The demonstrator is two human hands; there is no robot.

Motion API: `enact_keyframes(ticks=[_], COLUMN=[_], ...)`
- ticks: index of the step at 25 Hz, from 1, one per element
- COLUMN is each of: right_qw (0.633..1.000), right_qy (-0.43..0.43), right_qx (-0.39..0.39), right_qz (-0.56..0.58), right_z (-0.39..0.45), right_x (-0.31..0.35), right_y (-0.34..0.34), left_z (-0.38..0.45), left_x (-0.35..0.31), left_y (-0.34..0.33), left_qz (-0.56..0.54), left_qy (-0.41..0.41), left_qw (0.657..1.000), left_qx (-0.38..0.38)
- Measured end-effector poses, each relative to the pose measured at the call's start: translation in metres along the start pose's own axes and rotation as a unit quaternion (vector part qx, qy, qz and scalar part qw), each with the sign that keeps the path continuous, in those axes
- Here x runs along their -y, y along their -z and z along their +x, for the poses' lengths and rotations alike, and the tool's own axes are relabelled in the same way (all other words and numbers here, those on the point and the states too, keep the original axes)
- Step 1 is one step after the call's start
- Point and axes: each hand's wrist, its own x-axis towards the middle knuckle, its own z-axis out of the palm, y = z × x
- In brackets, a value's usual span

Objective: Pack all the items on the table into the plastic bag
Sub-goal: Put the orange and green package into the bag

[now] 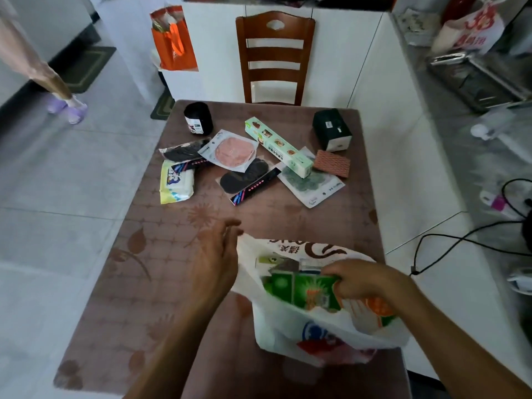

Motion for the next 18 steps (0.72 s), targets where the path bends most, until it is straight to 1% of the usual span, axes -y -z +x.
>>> enact_keyframes(ticks=[1, 2, 3, 4, 5, 6, 7, 9, 11, 12, 13, 15, 16, 17, 18], right_qw=[1.0, 0.998, 0.987, 0.973, 0.968, 0.973, 0.981, 0.986, 0.989, 0.987, 0.981, 0.95, 0.936, 0.933, 0.934], right_qy=[0.013, 0.024, 0.038, 0.05, 0.051, 0.041, 0.024, -0.012, -0.021, -0.033, -0.054, -0.136, -0.183, -0.229, -0.271], right_qx=[-0.008, -0.055, -0.124, -0.185, -0.211, -0.207, -0.184, -0.152, -0.128, -0.142, -0.181, -0.281, -0.297, -0.274, -0.229], right_qz=[-0.01, 0.035, 0.099, 0.132, 0.123, 0.09, 0.064, 0.065, 0.075, 0.061, 0.042, 0.034, 0.041, 0.046, 0.043], right_z=[0.005, 0.01, 0.013, 0.016, 0.02, 0.025, 0.028, 0.034, 0.034, 0.034, 0.033, 0.03, 0.026, 0.021, 0.018], right_x=[0.009, 0.014, 0.019, 0.02, 0.019, 0.016, 0.014, 0.007, 0.0, -0.006, -0.013, -0.029, -0.039, -0.049, -0.062], right_y=[-0.008, -0.016, -0.022, -0.027, -0.031, -0.035, -0.037, -0.034, -0.029, -0.031, -0.035, -0.041, -0.041, -0.04, -0.038], left_z=[0.002, 0.004, 0.005, 0.005, 0.003, 0.002, 0.0, -0.004, -0.007, -0.008, -0.009, -0.009, -0.008, -0.008, -0.008], left_x=[-0.008, -0.014, -0.016, -0.016, -0.016, -0.014, -0.012, -0.009, -0.01, -0.01, -0.011, -0.008, -0.008, -0.008, -0.009], left_y=[0.0, 0.0, 0.0, 0.0, 0.001, 0.0, -0.001, -0.001, -0.002, -0.002, -0.002, -0.001, -0.001, -0.002, -0.003], left_qz=[0.016, 0.013, 0.006, 0.002, 0.005, 0.008, 0.014, 0.031, 0.028, 0.024, 0.023, 0.024, 0.022, 0.025, 0.029], left_qy=[-0.039, -0.066, -0.084, -0.094, -0.1, -0.106, -0.118, -0.154, -0.173, -0.181, -0.188, -0.19, -0.187, -0.182, -0.181], left_qw=[0.999, 0.998, 0.996, 0.995, 0.994, 0.993, 0.992, 0.986, 0.983, 0.982, 0.98, 0.98, 0.981, 0.982, 0.982], left_qx=[-0.001, 0.014, 0.031, 0.04, 0.043, 0.046, 0.051, 0.046, 0.046, 0.051, 0.053, 0.049, 0.047, 0.046, 0.047])
